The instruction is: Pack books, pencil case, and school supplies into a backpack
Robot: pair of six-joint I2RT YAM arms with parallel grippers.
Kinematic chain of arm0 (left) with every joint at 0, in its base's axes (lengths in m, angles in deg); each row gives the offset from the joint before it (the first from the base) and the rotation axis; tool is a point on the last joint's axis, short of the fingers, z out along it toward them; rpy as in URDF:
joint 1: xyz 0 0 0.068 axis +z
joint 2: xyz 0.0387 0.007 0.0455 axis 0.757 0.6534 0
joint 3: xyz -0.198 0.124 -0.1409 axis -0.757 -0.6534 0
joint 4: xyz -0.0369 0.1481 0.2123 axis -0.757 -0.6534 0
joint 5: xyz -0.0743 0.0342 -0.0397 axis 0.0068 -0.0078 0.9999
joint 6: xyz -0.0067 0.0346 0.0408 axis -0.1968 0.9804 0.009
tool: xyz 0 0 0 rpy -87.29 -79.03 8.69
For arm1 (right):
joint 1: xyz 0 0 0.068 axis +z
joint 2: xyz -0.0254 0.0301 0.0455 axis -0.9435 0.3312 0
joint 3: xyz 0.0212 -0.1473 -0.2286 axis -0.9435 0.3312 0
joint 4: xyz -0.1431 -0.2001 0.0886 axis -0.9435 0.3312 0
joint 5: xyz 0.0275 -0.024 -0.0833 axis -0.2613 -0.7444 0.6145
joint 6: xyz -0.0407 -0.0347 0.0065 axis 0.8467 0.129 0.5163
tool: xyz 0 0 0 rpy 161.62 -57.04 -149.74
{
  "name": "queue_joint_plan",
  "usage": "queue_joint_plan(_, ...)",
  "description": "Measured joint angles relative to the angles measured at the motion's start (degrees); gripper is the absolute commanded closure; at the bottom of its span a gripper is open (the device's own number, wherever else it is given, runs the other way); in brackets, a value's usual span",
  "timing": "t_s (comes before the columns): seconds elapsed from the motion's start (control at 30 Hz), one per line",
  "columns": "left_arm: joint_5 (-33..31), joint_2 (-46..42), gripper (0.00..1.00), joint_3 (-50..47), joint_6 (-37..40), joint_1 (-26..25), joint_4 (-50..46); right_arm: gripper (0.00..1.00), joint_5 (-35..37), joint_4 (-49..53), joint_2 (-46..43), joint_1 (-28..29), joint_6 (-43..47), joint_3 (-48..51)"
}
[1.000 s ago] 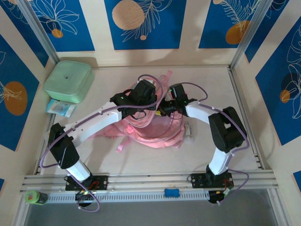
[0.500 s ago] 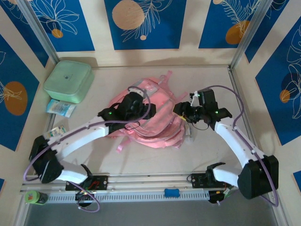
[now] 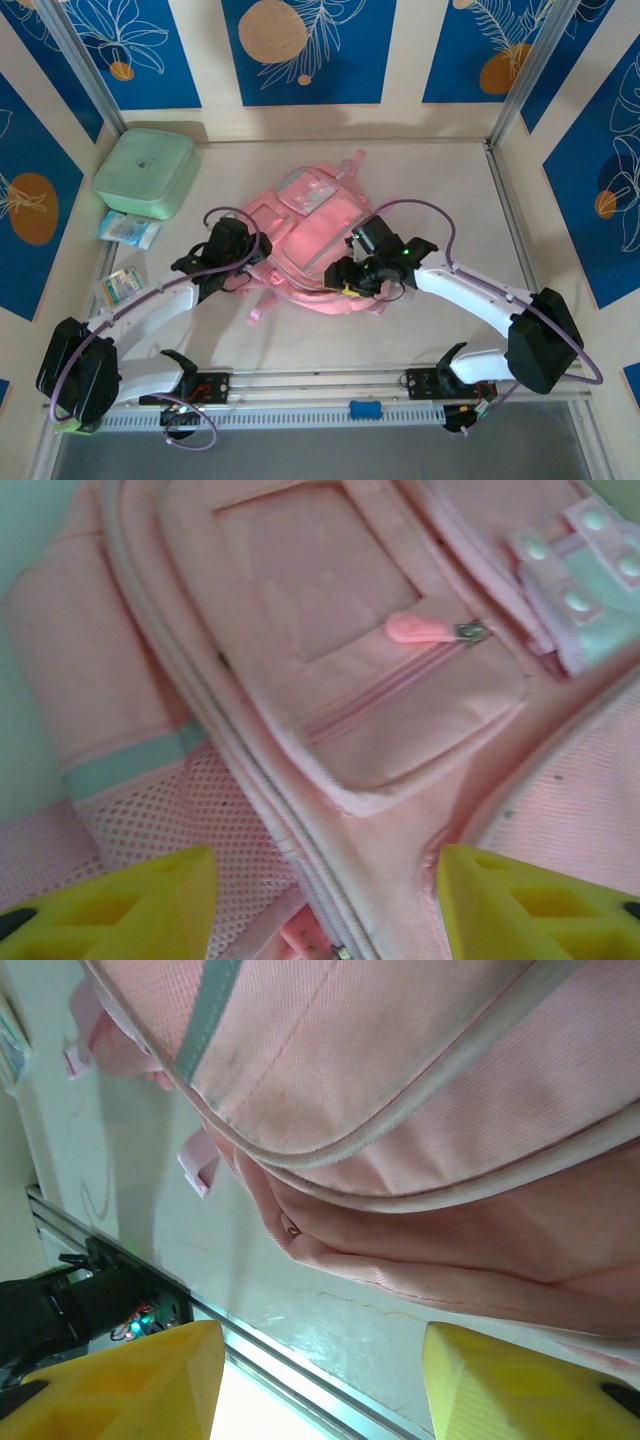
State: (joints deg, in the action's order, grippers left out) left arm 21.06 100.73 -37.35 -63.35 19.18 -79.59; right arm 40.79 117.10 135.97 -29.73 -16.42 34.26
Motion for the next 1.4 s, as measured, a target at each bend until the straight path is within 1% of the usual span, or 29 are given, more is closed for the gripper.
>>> queue_joint_plan(0.17, 0.35, 2.73, 0.46, -4.24, -4.59, 1.44, 5.03, 0.44, 1.62, -1.84, 2.12, 0.63, -1.90, 0.57)
queue_joint_plan(0.37, 1.97, 8.79, 0.48, -4.44, -7.69, 1.86, 11.15, 0.43, 3.26, -3.34, 2.99, 0.74, -2.47, 0.81)
queue_joint_plan(0.7, 4.74, 15.28, 0.61, -4.26, -10.27, 1.90, 18.82, 0.42, 3.85, -5.38, 4.13, 0.09, -2.45, 2.38)
queue_joint_plan(0.77, 5.51, 16.57, 0.69, -3.50, -10.25, 1.90, 20.06, 0.42, 3.91, -5.51, 4.22, -0.59, -2.40, 2.43)
queue_joint_plan(0.9, 6.69, 17.64, 0.79, -2.01, -10.43, 1.90, 21.11, 0.42, 4.09, -5.90, 4.22, -1.92, -1.95, 2.43)
queue_joint_plan(0.97, 6.91, 17.64, 0.89, -1.77, -10.58, 1.88, 21.18, 0.42, 4.07, -6.21, 4.50, -2.80, -1.38, 2.40)
queue_joint_plan(1.07, 7.13, 17.64, 0.98, -1.22, -10.82, 1.88, 20.94, 0.42, 4.17, -6.25, 5.42, -4.55, -0.11, 2.25)
queue_joint_plan(1.1, 7.19, 17.64, 1.00, -1.11, -10.88, 1.88, 20.83, 0.42, 4.22, -6.16, 5.64, -5.03, 0.26, 2.10)
queue_joint_plan(1.27, 7.26, 16.92, 1.00, -1.09, -11.98, 1.29, 20.33, 0.41, 4.35, -5.60, 7.06, -7.76, 3.13, -0.02)
queue_joint_plan(1.4, 6.05, 13.90, 1.00, -1.09, -13.35, -0.02, 19.04, 0.39, 4.04, -4.83, 9.18, -10.80, 5.38, -2.69)
